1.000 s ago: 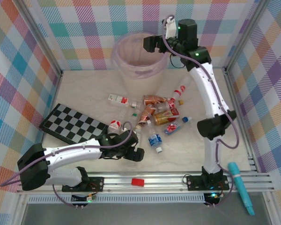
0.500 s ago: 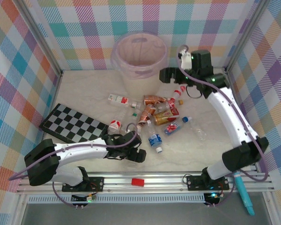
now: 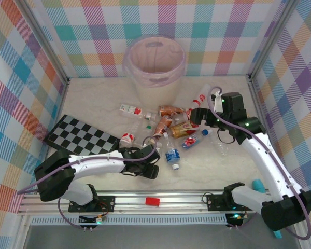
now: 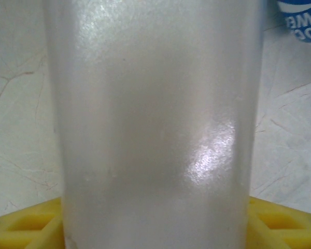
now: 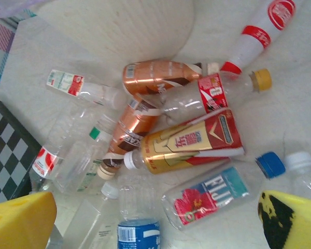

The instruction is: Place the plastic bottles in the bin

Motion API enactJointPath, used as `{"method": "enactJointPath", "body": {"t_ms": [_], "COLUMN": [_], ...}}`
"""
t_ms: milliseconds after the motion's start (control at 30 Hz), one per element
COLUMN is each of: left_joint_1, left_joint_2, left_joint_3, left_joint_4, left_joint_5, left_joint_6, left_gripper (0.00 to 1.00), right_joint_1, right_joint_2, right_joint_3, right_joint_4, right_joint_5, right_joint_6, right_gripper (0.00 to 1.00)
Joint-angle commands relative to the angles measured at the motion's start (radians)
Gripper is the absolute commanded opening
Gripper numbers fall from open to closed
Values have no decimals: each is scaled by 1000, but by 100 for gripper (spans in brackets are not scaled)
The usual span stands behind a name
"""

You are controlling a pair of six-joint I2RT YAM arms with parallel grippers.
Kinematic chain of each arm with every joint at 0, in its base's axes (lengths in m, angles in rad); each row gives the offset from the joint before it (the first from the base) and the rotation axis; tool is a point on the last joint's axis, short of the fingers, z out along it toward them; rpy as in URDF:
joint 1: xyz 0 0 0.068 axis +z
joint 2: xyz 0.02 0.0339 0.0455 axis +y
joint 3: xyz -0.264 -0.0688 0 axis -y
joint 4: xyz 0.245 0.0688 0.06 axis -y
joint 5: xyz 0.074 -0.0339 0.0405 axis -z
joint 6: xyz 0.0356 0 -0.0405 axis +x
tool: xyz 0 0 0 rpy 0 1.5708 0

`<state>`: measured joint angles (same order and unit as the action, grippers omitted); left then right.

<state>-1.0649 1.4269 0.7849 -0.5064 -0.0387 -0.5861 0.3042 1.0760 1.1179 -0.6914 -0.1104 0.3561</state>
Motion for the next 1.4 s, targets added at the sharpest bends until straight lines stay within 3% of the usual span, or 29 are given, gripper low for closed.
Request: {"method": "enactJointPath", "body": {"t_ms": [0,167,400,600,933,1233,1367], "left_joint_1": [-9,-9,-6,37,294,520,566], "left_joint_2": [3,-30,-131,-175,-152,80,168], "left_joint_3": [63,127,305,459,754,1033,1091], "left_joint_4": [-62,-140,-366,-440,-381,-316,-198], "left_joint_5": [-20,-19,-110,-123,-42,64,21], "left_joint_6": [34,70,161,259,419,522,520], "left_gripper": [58,54,48,46,38,34,34], "right_joint_1": [-15,-34,-41,-101,-163,-170,-168], "right_joint_2": [-53,-56,-9,64,148,167,127], "right_joint_3": [-41,-75,-123,-184,-230,-231,-231], "right_joint_4": [-34,-120,-214,-182,-124,-146,-152], "right_joint_5": [27,114,326,325,311,292,235], "right_joint_6": [26,30,18,-4,-1,17,32], "right_gripper": [99,99,95,94,92,90,90]}}
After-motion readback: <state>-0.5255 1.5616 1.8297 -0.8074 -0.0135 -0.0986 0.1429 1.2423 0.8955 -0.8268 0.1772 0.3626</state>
